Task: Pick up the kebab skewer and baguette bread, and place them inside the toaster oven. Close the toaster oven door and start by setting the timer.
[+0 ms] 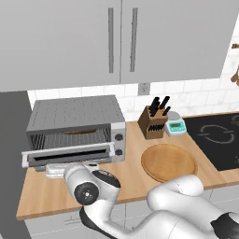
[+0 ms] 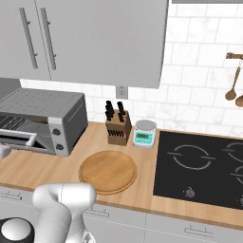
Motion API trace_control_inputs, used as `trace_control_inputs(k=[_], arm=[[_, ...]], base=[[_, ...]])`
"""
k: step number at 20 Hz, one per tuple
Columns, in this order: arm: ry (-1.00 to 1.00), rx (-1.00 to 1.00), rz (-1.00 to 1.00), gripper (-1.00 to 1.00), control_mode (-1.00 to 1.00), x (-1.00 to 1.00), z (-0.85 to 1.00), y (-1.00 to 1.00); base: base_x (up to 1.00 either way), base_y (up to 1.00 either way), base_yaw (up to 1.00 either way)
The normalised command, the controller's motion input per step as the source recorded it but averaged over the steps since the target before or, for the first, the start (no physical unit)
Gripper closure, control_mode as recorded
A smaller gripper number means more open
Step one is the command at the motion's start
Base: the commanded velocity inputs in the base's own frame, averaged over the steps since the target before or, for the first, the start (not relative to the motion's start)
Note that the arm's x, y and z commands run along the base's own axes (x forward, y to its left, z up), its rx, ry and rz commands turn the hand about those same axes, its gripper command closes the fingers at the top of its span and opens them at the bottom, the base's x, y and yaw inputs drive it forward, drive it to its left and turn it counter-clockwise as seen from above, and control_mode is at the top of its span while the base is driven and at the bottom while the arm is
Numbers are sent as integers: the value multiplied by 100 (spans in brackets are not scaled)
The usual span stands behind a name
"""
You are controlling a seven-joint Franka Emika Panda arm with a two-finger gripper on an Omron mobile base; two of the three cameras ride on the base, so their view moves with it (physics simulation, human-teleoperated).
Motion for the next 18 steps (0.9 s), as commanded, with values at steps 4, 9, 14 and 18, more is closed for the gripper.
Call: trace_control_inputs(k=[4,9,14,18], arm=[[4,0,0,-100,-100,41,18,-27],[3,0,0,-100,-100,37,11,-27],[3,0,0,-100,-100,32,2,-22],[4,0,0,-100,-100,29,0,-16]], base=[[0,0,0],[0,0,0],[0,0,0],[0,0,0]])
